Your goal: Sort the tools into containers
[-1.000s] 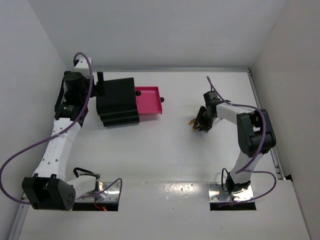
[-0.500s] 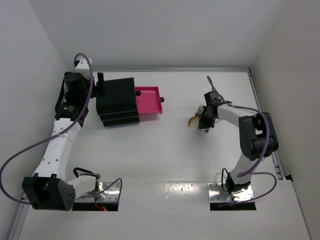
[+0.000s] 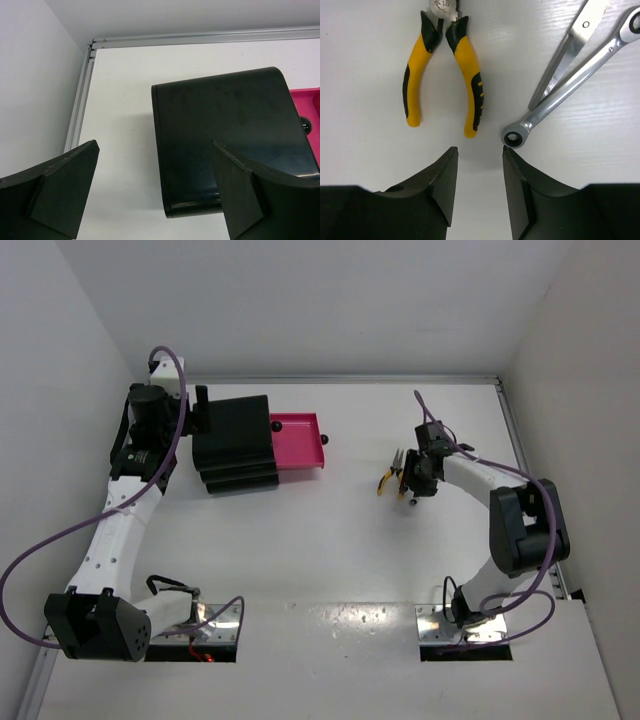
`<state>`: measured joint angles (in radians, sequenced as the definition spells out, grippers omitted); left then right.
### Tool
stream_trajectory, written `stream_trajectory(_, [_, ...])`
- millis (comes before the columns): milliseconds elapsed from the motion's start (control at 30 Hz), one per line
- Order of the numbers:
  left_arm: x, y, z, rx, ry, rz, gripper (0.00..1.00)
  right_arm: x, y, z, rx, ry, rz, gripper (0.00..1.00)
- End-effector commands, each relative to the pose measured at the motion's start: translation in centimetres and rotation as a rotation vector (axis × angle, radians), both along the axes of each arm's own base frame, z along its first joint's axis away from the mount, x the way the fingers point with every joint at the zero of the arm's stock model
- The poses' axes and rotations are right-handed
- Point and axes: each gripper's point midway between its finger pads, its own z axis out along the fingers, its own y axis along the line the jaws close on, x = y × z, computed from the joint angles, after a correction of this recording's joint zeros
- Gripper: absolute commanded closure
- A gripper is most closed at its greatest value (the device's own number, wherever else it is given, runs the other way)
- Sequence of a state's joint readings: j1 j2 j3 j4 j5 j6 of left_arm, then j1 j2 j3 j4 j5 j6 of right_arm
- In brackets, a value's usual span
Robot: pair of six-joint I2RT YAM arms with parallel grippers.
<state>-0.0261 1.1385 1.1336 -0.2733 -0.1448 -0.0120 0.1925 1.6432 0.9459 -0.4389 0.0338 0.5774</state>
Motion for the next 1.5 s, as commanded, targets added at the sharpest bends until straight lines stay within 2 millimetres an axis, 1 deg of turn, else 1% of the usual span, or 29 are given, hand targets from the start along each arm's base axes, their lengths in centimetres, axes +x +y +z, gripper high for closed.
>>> stream_trajectory(0, [0.1,-0.6,1.5,-0.008,-0.056,-0.021,0.01,1.4,0.3,1.4,-0.002,-0.080,0.061,0.58])
stream_trajectory(33, [0.1,-0.6,1.5,-0.008,-0.056,-0.021,0.01,1.6,0.4,1.5,-0.001,-0.089,0.061,0.58])
stream_trajectory(100, [0.1,-0.6,1.5,-0.008,-0.056,-0.021,0.01,1.4,0.3,0.7,-0.005,-0.065,0.061,0.58])
stream_trajectory(133, [0.1,-0.6,1.5,-0.008,-0.056,-0.021,0.01,1.4,0.2,0.7,-0.013,-0.066,0.057,0.58])
stream_trajectory(267, [0.1,-0.6,1.5,-0.008,-0.056,-0.021,0.01,3.0,0.5,0.4,-0.012,-0.101,0.066,0.59])
stream_trajectory(300, [0.1,-0.6,1.5,-0.008,-0.056,-0.021,0.01,3.0,0.5,0.4,-0.012,-0.101,0.066,0.60])
stream_trajectory(333, [0.2,-0.6,1.2,-0.008,-0.047,-0.021,0.01,3.5,0.6,0.5,-0.011,-0.104,0.066,0.60])
stream_trajectory(367, [0.2,-0.6,1.1,-0.008,-0.047,-0.021,0.01,3.3,0.5,-0.3,-0.015,-0.082,0.066,0.62])
stream_trajectory(433, [0.2,-0.6,1.1,-0.008,-0.047,-0.021,0.01,4.1,0.8,-0.2,-0.006,-0.087,0.070,0.62])
stream_trajectory(467, [0.2,-0.6,1.1,-0.008,-0.047,-0.021,0.01,3.9,0.8,-0.9,-0.009,-0.067,0.071,0.62])
stream_trajectory(567, [0.4,-0.6,0.8,-0.007,-0.038,-0.021,0.01,4.0,1.0,-1.3,-0.002,-0.056,0.075,0.65])
stream_trajectory(633, [0.4,-0.6,0.8,-0.007,-0.038,-0.021,0.01,4.0,0.9,-2.2,-0.011,-0.033,0.086,0.66])
stream_trajectory(667, [0.5,-0.6,1.0,-0.008,-0.047,-0.021,0.01,4.3,1.0,-1.9,-0.010,-0.042,0.086,0.66])
stream_trajectory(700, [0.5,-0.6,1.0,-0.008,-0.047,-0.021,0.01,4.2,0.8,-2.5,-0.025,-0.029,0.092,0.67])
stream_trajectory(733, [0.7,-0.6,0.7,-0.007,-0.038,-0.021,0.01,4.5,0.8,-2.2,-0.023,-0.038,0.092,0.69])
stream_trajectory(767, [0.7,-0.6,0.7,-0.007,-0.038,-0.021,0.01,4.4,0.8,-2.7,-0.031,-0.027,0.105,0.78])
stream_trajectory(833, [0.7,-0.6,0.7,-0.007,-0.038,-0.021,0.01,5.0,0.7,-2.5,-0.039,-0.054,0.130,0.89])
stream_trajectory(867, [0.7,-0.6,0.7,-0.007,-0.038,-0.021,0.01,5.0,0.7,-2.5,-0.044,-0.055,0.142,0.98])
stream_trajectory(900, [0.7,-0.6,0.7,-0.007,-0.038,-0.021,0.01,5.5,0.9,-2.1,-0.043,-0.076,0.169,1.00])
stream_trajectory(933, [0.7,-0.6,0.7,-0.007,-0.038,-0.021,0.01,5.5,1.0,-2.1,-0.042,-0.076,0.187,1.00])
stream_trajectory(1033, [0.7,-0.9,0.2,0.006,-0.025,-0.043,0.01,6.8,2.5,-0.5,0.021,-0.131,0.316,1.00])
stream_trajectory(1067, [0.6,-1.3,-0.1,0.000,-0.014,-0.067,0.01,7.0,2.8,-0.1,0.025,-0.139,0.354,1.00])
stream_trajectory(1100, [0.5,-1.5,-0.3,0.008,-0.004,-0.082,0.01,8.1,3.4,1.2,0.040,-0.181,0.401,1.00])
stream_trajectory(1133, [0.5,-1.7,-0.3,0.004,-0.004,-0.095,0.01,8.2,4.1,1.8,0.071,-0.206,0.501,1.00])
stream_trajectory(1233, [0.4,-1.9,-1.5,-0.005,0.034,-0.116,0.01,9.5,5.5,4.9,0.117,-0.338,0.645,1.00])
stream_trajectory(1267, [0.4,-1.9,-1.5,-0.005,0.034,-0.116,0.01,10.6,6.0,6.9,0.116,-0.404,0.681,1.00])
stream_trajectory(1367, [0.5,-1.9,-1.5,-0.012,0.034,-0.128,0.01,11.8,7.0,9.3,0.121,-0.489,0.771,1.00])
stream_trajectory(1400, [0.5,-2.1,-1.5,-0.015,0.034,-0.137,0.01,12.9,7.2,10.9,0.111,-0.537,0.773,1.00])
stream_trajectory(1467, [0.5,-2.1,-2.1,-0.016,0.054,-0.137,0.01,13.7,8.2,13.0,0.124,-0.604,0.854,1.00])
